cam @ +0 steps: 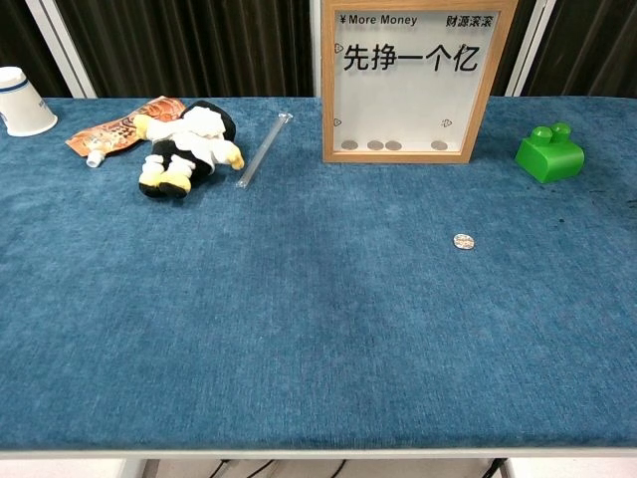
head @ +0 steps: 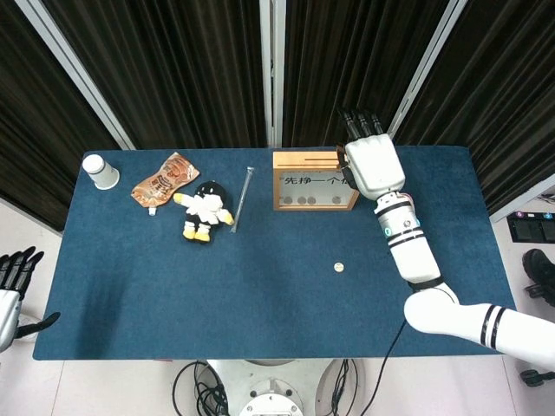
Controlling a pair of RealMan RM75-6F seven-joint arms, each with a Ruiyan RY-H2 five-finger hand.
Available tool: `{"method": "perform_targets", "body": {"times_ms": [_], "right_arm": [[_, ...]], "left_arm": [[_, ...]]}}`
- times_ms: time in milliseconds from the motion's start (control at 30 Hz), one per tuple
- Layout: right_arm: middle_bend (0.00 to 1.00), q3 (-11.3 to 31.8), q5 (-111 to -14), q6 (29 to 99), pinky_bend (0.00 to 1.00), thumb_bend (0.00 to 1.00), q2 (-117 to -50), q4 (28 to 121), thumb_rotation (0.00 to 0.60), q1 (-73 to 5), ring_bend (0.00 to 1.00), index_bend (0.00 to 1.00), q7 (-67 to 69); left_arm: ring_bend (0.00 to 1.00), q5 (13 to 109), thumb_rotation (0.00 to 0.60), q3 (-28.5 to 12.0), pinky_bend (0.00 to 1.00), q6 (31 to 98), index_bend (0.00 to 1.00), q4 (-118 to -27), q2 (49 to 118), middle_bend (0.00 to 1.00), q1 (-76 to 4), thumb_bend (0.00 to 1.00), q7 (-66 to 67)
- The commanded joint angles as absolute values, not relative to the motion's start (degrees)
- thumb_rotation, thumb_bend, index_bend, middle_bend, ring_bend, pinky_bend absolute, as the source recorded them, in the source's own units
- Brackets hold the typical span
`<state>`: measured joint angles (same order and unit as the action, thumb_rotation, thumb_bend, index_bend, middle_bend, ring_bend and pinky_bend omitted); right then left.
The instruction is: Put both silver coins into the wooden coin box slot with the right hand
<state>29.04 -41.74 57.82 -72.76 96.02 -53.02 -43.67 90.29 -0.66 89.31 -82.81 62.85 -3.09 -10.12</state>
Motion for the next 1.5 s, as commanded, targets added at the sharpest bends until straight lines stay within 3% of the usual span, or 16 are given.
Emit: {"method": "perform_targets", "body": {"times_ms": [33, 233, 467, 1500], "right_arm": [[0.02, 31.84, -18.72, 57.71, 0.0, 0.32, -74.76, 92.65, 0.6, -64.77, 0.0, 0.81, -54.98], [0.02, 32.2, -1.35, 58.08, 0.0, 0.32, -76.11, 87.12, 0.6, -72.59, 0.0, 0.81, -60.12], [0.02, 32.25, 7.89, 57.07, 0.0, 0.32, -79.1, 79.28, 0.6, -77.2, 0.0, 0.82, -61.14], [0.01, 28.98, 13.99, 55.53, 0.0, 0.32, -82.28, 72.08, 0.6, -79.19, 0.0, 0.79, -64.32]], "left_arm": [[0.0, 90.31, 0.6, -0.61, 0.0, 89.58, 0.05, -82.85, 62.57, 0.0, -2.9, 0.07, -10.35], [0.0, 90.28, 0.6, -0.57, 0.0, 90.22, 0.05, -82.28, 62.41, 0.0, -2.46, 0.07, -11.11], [0.0, 89.93, 0.6, -0.72, 0.0, 90.65, 0.05, -80.52, 62.55, 0.0, -2.12, 0.07, -13.36], [0.0, 89.32, 0.6, -1.19, 0.0, 89.77, 0.05, -79.83, 62.5, 0.0, -2.6, 0.07, -14.49]]}}
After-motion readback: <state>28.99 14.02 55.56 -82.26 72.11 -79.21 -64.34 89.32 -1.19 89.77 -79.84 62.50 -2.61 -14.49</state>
